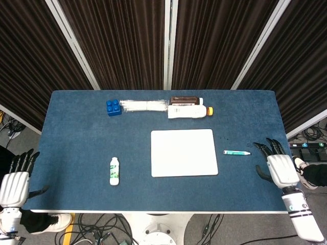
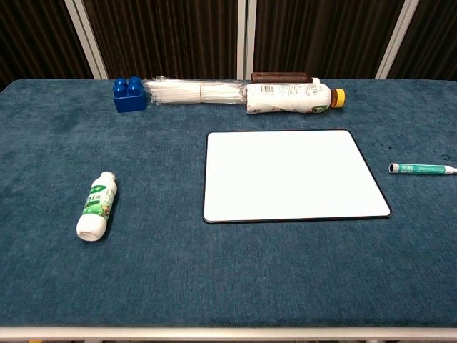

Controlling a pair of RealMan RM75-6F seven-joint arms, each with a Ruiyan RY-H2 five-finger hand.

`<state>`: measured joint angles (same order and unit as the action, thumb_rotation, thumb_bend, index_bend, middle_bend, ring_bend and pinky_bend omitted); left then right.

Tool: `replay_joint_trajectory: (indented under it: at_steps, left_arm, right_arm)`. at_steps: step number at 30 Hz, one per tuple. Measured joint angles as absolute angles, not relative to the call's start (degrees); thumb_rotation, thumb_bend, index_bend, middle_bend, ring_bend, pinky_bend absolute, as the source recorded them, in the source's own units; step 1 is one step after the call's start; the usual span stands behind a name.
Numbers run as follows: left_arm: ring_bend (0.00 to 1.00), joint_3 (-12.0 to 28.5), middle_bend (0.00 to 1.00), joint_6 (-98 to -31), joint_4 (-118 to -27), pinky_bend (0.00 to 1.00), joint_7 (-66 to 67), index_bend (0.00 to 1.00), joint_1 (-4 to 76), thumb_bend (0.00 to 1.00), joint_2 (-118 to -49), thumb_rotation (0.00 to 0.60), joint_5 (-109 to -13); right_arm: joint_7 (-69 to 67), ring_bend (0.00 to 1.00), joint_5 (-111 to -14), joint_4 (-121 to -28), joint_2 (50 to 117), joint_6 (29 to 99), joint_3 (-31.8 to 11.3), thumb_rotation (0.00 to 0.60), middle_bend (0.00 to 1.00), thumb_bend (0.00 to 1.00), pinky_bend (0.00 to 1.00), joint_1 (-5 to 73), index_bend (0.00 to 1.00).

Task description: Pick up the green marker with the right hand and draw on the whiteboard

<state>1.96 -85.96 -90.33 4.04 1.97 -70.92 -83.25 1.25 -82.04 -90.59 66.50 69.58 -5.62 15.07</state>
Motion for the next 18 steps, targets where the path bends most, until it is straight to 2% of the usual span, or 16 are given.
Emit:
replay_joint_trajectory:
  at_steps: [8, 18]
  left_arm:
    - [0.0, 1.9, 0.0, -85.8, -90.9, 0.0, 4.6, 0.09, 1.6, 0.0, -70.6, 0.6, -82.4]
    - [0.0, 2.0, 0.0, -85.3, -90.9, 0.0, 4.9, 0.09, 1.8, 0.0, -70.6, 0.6, -82.0]
  right_arm:
    - [8.4, 0.09, -73.1, -78.8, 75.6, 56.0, -8.0, 0.6, 0.34, 0.31, 0.0, 23.7, 0.3]
    - [13.8, 0.14, -68.9, -65.8, 86.2, 49.5, -7.8, 0.6, 0.41, 0.31, 0.02, 29.5, 0.39]
